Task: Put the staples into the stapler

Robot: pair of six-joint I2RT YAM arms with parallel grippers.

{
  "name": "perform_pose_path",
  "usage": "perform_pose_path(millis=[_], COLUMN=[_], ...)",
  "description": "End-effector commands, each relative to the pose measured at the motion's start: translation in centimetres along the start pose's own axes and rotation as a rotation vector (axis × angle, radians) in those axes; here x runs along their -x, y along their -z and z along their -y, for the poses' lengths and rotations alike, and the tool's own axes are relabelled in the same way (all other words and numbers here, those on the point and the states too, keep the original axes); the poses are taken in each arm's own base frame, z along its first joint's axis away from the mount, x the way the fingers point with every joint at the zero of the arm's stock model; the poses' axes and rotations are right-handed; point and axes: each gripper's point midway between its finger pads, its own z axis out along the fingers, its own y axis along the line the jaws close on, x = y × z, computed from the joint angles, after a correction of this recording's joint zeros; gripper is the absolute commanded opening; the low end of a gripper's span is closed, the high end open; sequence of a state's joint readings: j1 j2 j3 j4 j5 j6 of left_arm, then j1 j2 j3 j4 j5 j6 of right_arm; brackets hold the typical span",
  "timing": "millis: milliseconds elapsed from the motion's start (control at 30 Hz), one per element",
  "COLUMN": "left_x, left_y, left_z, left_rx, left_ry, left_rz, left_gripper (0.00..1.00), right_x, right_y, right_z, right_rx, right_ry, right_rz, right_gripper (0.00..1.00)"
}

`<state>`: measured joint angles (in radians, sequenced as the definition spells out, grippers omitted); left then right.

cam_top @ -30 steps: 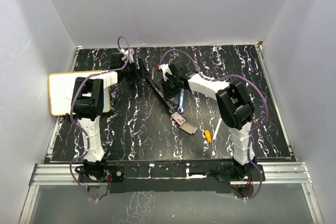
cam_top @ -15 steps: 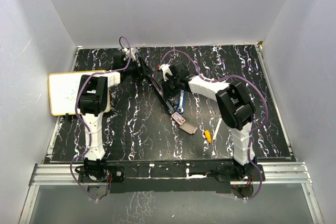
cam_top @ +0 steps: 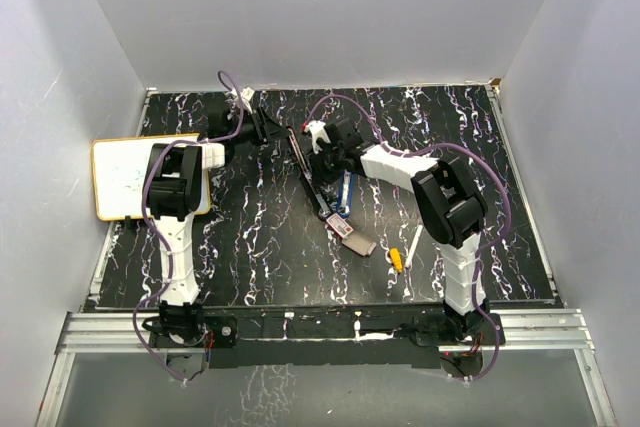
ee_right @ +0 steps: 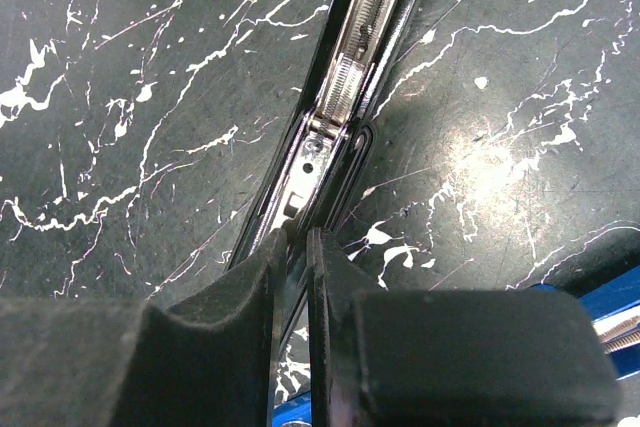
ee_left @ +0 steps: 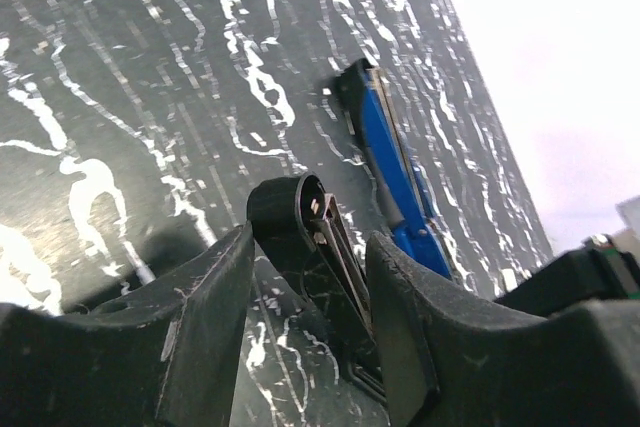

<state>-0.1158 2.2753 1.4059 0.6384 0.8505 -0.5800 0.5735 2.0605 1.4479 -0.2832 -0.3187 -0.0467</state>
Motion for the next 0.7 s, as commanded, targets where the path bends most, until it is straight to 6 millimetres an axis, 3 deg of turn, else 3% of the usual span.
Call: perform_pose_path(millis=[0,433,667], left_x=[0.3,0.4,0.4], left_y=[0.2,1.1,0.4], left_z=[5.6,8.4,9.1], left_rx=[-0.211,-0.347,-0.374], left_ry=[-0.059,-0.171,-0.23], left_rz=[-0.052,-0.069,-0.073], left_gripper=[0.45,0.5,0.56], right_x=[-5.7,-5.9,-5.9], right_y=[-0.7,-0.5,-0.4], right_z=[3.4,4.4,4.4], right_rx=[-0.113,-0.127,-0.12], right_ry=[-0.02,-0.036,-0.031], right_rz=[-0.154,-0.135,-0.12], right_gripper=[0.14,0.14,0.13])
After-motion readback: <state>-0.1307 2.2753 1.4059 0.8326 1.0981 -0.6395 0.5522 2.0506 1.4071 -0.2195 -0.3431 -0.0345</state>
